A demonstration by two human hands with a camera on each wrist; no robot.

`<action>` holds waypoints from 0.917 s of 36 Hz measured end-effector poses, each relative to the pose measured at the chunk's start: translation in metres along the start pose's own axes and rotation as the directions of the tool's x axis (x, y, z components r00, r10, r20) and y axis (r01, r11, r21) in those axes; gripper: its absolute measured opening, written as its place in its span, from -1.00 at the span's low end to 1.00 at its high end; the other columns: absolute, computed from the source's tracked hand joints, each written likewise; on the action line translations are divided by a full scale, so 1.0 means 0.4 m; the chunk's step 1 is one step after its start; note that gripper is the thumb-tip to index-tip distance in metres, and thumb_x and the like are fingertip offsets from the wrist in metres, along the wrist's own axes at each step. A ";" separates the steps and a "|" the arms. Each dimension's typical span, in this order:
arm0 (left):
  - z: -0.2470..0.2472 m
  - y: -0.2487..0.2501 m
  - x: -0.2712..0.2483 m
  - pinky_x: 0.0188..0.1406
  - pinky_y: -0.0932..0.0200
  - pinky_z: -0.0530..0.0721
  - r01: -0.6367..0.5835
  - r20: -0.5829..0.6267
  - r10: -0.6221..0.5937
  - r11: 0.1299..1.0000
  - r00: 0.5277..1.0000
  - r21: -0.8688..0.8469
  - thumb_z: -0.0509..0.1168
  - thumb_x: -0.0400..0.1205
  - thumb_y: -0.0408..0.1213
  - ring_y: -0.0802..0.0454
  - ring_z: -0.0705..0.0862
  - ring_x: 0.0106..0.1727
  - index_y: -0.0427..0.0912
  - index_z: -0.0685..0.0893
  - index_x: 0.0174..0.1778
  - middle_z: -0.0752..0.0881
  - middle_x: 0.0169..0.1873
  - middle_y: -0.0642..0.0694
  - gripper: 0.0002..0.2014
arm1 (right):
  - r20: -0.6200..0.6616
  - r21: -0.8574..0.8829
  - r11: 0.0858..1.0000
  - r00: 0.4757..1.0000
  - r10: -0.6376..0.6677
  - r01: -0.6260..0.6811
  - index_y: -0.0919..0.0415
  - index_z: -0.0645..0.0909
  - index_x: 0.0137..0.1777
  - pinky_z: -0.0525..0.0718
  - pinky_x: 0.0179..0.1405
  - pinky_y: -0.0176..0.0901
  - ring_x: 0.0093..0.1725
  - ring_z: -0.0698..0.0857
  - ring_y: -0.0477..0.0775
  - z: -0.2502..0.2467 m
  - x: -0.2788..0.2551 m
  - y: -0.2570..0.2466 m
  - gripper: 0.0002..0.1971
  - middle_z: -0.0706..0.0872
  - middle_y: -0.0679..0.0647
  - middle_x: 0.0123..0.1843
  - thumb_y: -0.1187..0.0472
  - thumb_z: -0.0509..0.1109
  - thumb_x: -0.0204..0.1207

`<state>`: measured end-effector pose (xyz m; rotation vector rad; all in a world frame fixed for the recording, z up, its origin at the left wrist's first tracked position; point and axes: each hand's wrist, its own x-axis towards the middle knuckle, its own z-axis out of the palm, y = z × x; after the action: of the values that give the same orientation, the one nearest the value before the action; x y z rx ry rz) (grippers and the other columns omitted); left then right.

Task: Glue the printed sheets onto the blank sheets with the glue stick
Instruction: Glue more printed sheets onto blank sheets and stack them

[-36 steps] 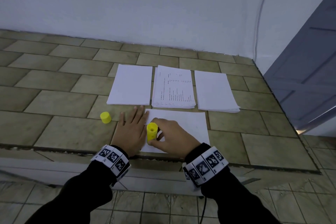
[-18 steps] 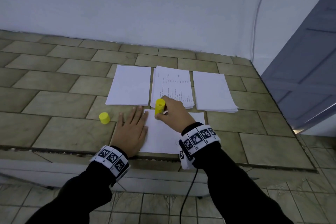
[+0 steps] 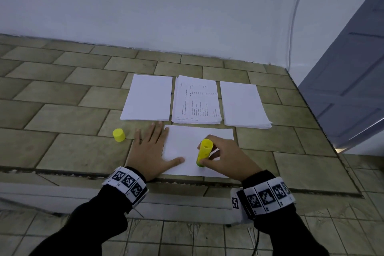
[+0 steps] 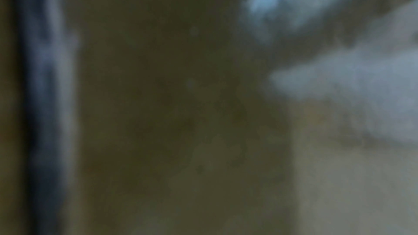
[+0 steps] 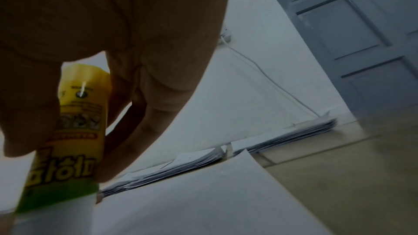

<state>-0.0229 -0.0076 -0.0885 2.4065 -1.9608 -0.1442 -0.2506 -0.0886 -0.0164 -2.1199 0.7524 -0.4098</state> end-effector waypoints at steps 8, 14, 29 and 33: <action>0.004 0.001 -0.001 0.65 -0.30 -0.17 -0.002 -0.008 0.002 1.000 1.000 -0.025 -0.39 0.29 0.70 -0.05 -0.17 0.73 -0.07 -0.01 0.74 -0.14 0.73 -0.06 0.21 | -0.009 -0.098 0.993 0.998 0.069 -0.069 0.29 0.59 -0.10 0.74 -0.01 0.04 -0.06 0.72 0.08 -0.026 0.094 -0.002 -0.85 0.75 0.14 -0.08 0.32 0.51 0.42; 0.002 0.001 -0.001 0.66 -0.31 -0.18 0.008 0.015 -0.008 1.000 1.000 -0.003 -0.50 0.22 0.71 -0.03 -0.21 0.73 -0.06 -0.07 0.74 -0.19 0.73 -0.04 0.25 | -0.090 -0.130 0.977 0.983 0.159 -0.170 0.36 0.55 -0.10 0.67 -0.03 0.07 -0.06 0.68 0.27 -0.047 0.169 0.002 -0.80 0.73 0.27 -0.11 0.38 0.50 0.35; 0.004 -0.004 -0.005 0.66 -0.30 -0.17 0.003 0.009 -0.003 1.000 1.000 -0.012 -0.44 0.28 0.70 -0.04 -0.21 0.73 -0.08 -0.08 0.74 -0.20 0.73 -0.05 0.22 | -0.039 -0.023 0.994 0.994 0.102 -0.103 0.08 0.72 -0.18 0.75 -0.07 -0.24 -0.09 0.76 -0.11 -0.106 -0.005 0.050 -0.84 0.78 -0.09 -0.05 0.28 0.63 0.32; 0.006 -0.005 -0.001 0.66 -0.30 -0.18 0.001 0.002 -0.001 1.000 1.000 -0.011 -0.39 0.30 0.69 -0.04 -0.20 0.73 -0.07 -0.09 0.74 -0.21 0.73 -0.04 0.20 | 0.008 -0.048 0.994 0.995 0.096 -0.096 -0.02 0.72 -0.15 0.72 -0.12 -0.30 -0.12 0.75 -0.11 -0.124 -0.046 0.060 -0.77 0.79 -0.09 -0.10 0.27 0.65 0.30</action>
<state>-0.0213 -0.0067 -0.0912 2.4022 -1.9542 -0.1575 -0.2998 -0.1181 -0.0059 -2.1184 0.8622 -0.3324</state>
